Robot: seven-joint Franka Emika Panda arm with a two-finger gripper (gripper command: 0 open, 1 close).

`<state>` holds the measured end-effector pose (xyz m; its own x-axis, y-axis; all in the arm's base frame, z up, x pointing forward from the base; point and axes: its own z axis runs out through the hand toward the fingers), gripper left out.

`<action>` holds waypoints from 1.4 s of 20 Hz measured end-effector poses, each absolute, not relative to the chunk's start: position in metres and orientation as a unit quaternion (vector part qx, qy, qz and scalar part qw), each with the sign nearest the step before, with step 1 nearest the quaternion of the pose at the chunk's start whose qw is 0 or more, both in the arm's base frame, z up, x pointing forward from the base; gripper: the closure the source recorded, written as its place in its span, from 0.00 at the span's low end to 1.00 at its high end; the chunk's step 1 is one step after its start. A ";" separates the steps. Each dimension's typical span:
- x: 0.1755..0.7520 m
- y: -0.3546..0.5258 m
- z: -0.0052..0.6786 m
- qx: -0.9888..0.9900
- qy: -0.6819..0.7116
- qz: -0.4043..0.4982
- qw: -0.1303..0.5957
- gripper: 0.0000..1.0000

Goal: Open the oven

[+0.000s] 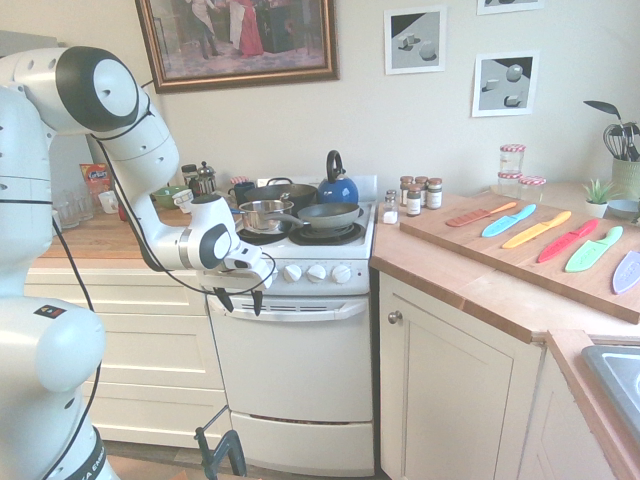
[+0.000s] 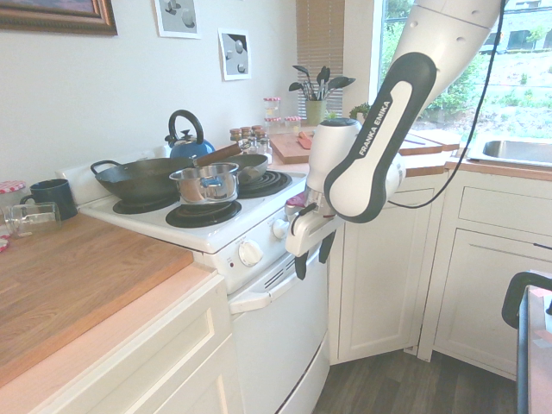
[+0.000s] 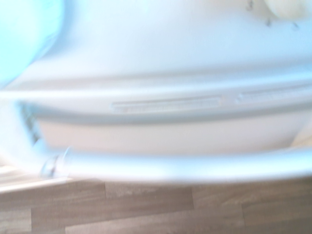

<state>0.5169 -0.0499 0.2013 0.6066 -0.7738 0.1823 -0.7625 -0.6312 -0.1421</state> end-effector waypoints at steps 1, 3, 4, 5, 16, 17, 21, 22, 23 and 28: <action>0.525 -0.053 0.196 -0.895 0.430 -0.114 0.026 0.00; 0.541 -0.058 0.188 -0.895 0.429 -0.117 0.027 0.00; 0.549 -0.061 0.186 -0.895 0.429 -0.120 0.027 0.00; 0.556 -0.063 0.189 -0.895 0.428 -0.126 0.028 0.00; 0.576 -0.070 0.146 -0.905 0.410 -0.111 0.026 0.00; 0.575 -0.073 0.146 -0.906 0.407 -0.112 0.026 0.00; 0.545 -0.095 0.131 -0.913 0.392 -0.107 0.015 0.00; 0.530 -0.104 0.123 -0.917 0.387 -0.094 0.008 0.00; 0.509 -0.114 0.112 -0.922 0.380 -0.076 -0.001 0.00; 0.423 -0.152 0.106 -0.933 0.355 -0.038 -0.031 0.00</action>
